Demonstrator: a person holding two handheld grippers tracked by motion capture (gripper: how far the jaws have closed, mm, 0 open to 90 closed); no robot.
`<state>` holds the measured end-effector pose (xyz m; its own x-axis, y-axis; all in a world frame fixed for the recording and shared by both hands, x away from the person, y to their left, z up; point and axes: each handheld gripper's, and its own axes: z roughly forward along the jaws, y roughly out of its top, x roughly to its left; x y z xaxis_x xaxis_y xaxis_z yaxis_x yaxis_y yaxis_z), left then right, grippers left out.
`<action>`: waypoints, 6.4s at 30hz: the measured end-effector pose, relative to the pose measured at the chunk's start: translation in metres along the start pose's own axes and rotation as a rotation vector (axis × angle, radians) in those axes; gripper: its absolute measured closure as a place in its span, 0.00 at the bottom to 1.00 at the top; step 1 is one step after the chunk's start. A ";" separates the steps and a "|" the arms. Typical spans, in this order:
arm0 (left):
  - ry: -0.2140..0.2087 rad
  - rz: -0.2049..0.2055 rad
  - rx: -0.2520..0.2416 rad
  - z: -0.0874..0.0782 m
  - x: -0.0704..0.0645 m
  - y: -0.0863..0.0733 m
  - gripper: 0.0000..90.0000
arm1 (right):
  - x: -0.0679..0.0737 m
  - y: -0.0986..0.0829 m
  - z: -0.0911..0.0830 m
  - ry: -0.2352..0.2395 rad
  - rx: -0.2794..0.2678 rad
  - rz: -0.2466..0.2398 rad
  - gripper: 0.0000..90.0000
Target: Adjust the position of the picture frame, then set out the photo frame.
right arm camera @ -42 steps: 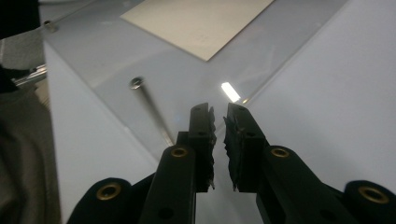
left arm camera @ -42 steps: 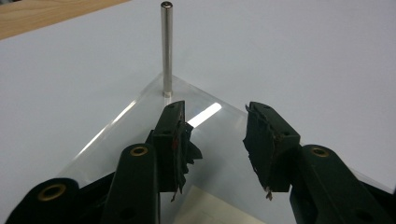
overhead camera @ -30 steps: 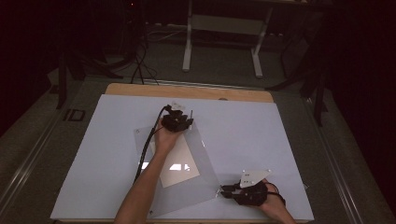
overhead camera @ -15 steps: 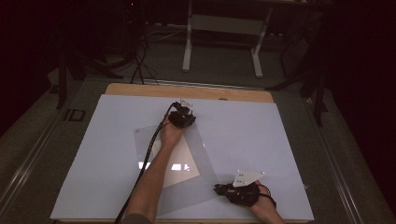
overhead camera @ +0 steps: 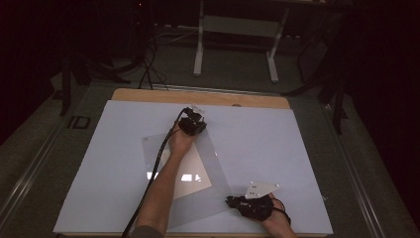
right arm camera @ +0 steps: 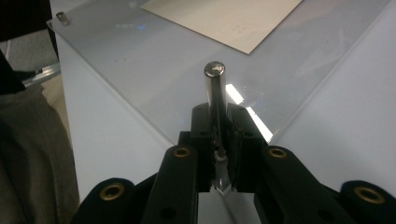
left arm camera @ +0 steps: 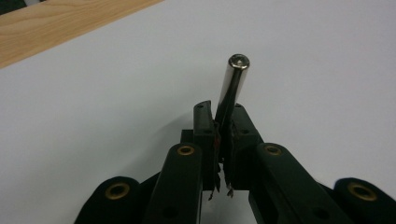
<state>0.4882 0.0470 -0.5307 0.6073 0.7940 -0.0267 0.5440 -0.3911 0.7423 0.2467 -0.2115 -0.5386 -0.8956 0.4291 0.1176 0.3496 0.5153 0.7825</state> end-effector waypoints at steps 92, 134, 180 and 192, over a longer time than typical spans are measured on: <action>0.037 -0.152 -0.093 -0.124 0.058 -0.106 0.78 | -0.164 0.062 0.017 -0.442 -0.104 0.276 0.82; 0.022 -0.173 -0.250 -0.132 0.058 -0.108 0.93 | -0.162 0.058 0.015 -0.424 -0.188 0.349 0.93; -0.024 -0.412 -0.203 -0.107 0.080 -0.090 0.94 | -0.103 0.107 -0.026 -0.248 -0.095 0.278 0.66; -0.027 -0.425 -0.197 -0.106 0.082 -0.089 0.94 | -0.042 0.117 -0.048 -0.146 -0.120 0.135 0.76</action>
<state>0.4285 0.1956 -0.5280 0.3712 0.8511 -0.3713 0.6293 0.0635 0.7746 0.3120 -0.2046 -0.4225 -0.7906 0.5955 0.1427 0.4201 0.3579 0.8339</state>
